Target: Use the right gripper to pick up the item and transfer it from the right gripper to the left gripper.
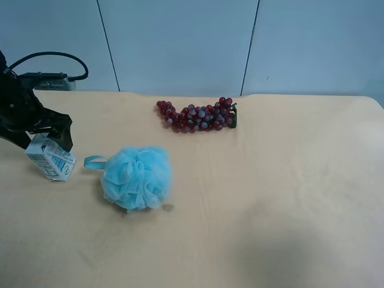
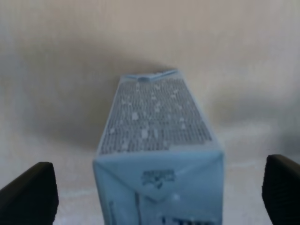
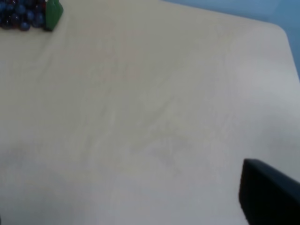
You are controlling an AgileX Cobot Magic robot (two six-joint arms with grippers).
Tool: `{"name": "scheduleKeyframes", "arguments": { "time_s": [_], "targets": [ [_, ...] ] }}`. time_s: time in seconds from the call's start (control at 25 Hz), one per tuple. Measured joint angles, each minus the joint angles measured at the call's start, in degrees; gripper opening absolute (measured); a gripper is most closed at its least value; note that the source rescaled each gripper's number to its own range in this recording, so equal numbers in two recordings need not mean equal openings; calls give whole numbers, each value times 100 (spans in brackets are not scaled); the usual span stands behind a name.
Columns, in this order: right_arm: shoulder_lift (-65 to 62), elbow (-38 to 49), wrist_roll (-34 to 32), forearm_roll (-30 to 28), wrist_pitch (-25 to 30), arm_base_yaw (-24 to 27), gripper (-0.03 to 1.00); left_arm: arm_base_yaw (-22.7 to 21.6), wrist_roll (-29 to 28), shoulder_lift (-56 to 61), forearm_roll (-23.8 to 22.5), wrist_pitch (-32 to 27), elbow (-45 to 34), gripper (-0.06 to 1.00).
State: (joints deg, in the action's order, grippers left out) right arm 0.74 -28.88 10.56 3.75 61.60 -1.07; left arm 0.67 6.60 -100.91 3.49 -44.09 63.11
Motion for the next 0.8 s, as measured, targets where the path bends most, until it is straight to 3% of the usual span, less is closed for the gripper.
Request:
{"name": "scheduleKeyframes", "arguments": {
  "time_s": [0.36, 0.8],
  "targets": [
    [0, 0, 0, 0, 0, 0, 100, 0, -2, 1029, 0, -120, 0, 77],
    [0, 0, 0, 0, 0, 0, 100, 0, 201, 3228, -203, -194, 0, 77]
  ]
}}
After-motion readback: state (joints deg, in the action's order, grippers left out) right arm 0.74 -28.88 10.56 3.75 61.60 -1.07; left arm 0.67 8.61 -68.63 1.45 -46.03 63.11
